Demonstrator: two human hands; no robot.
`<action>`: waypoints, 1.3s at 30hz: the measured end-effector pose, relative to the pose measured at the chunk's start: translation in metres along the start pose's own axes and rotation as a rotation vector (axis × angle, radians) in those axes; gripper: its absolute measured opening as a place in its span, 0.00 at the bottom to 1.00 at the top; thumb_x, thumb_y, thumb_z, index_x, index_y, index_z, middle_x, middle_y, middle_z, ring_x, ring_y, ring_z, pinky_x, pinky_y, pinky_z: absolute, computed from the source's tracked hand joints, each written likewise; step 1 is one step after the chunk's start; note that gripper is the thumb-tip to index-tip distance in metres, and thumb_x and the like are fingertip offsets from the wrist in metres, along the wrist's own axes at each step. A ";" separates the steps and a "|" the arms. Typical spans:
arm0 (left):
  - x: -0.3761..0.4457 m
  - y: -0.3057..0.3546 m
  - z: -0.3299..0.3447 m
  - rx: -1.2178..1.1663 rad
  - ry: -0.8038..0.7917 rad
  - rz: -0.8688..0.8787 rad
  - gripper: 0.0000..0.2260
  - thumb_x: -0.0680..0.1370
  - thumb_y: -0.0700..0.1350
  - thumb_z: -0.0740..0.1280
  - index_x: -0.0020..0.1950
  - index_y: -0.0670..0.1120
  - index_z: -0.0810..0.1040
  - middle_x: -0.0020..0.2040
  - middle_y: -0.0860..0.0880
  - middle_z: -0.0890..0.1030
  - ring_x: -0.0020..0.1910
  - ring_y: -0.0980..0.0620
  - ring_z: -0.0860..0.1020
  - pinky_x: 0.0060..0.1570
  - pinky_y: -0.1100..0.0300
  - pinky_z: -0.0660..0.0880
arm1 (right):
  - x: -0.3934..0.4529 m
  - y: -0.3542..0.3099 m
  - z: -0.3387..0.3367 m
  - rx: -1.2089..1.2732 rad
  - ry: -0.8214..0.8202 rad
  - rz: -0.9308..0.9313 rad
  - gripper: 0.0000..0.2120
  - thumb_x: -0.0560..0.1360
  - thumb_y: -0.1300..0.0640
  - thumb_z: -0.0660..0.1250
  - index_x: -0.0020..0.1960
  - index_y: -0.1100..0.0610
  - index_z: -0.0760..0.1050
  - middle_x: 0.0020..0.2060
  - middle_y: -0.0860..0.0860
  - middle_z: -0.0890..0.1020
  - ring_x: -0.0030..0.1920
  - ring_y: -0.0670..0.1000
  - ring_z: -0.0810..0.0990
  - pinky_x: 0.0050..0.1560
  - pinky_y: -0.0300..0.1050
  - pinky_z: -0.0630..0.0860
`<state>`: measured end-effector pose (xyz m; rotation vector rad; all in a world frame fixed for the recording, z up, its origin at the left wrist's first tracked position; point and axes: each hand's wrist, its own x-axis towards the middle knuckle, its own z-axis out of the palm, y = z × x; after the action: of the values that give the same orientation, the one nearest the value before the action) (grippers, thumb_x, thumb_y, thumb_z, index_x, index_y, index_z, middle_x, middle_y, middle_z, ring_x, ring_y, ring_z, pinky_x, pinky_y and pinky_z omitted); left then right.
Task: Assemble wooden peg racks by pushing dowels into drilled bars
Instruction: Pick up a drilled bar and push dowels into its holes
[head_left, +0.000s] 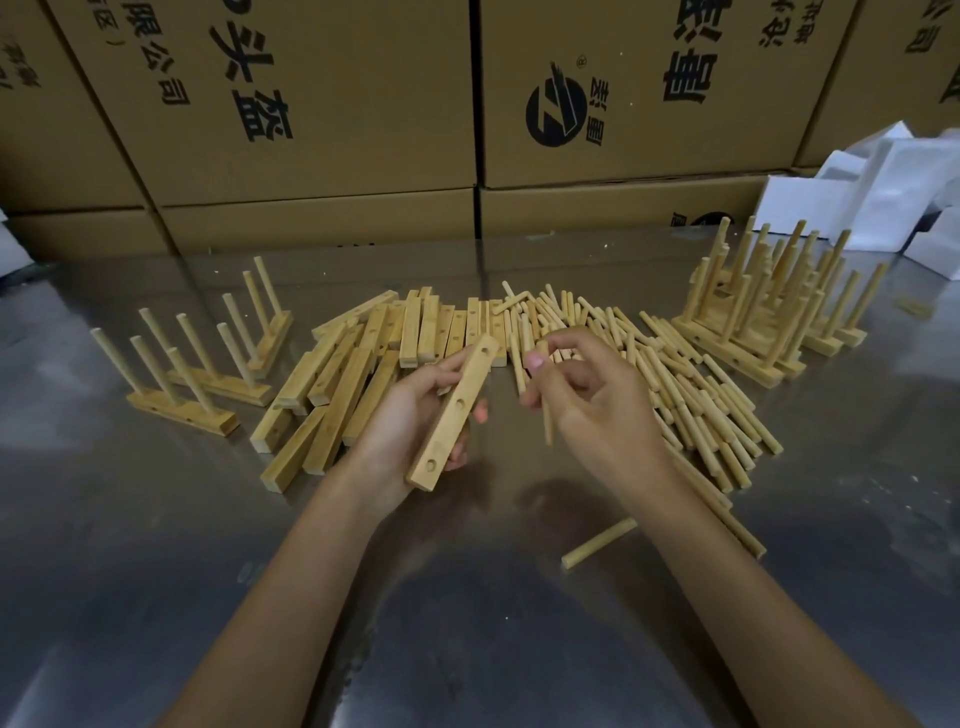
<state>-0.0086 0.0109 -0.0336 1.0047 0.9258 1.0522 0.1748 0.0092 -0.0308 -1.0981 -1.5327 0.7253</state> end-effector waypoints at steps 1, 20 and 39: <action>-0.001 0.000 0.001 0.031 -0.018 0.007 0.17 0.82 0.48 0.57 0.67 0.56 0.79 0.39 0.46 0.78 0.26 0.51 0.70 0.27 0.60 0.69 | -0.002 0.001 0.000 -0.083 -0.016 -0.029 0.05 0.81 0.47 0.65 0.53 0.46 0.76 0.32 0.49 0.81 0.32 0.44 0.80 0.35 0.46 0.77; -0.013 0.008 0.029 0.434 0.176 0.188 0.19 0.82 0.46 0.63 0.62 0.71 0.78 0.44 0.62 0.84 0.42 0.56 0.79 0.35 0.59 0.74 | -0.002 0.003 -0.004 -0.600 -0.011 -0.207 0.08 0.80 0.56 0.62 0.53 0.53 0.80 0.44 0.45 0.80 0.40 0.46 0.78 0.39 0.46 0.75; -0.012 0.004 0.025 0.365 0.069 0.145 0.21 0.83 0.42 0.61 0.58 0.70 0.81 0.35 0.57 0.82 0.32 0.60 0.75 0.28 0.63 0.71 | -0.003 -0.004 -0.010 -0.738 -0.059 -0.193 0.06 0.79 0.58 0.63 0.49 0.53 0.79 0.38 0.47 0.80 0.33 0.48 0.72 0.32 0.38 0.59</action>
<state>0.0112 -0.0047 -0.0215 1.3603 1.1412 1.0644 0.1833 0.0038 -0.0263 -1.4315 -1.9916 0.0358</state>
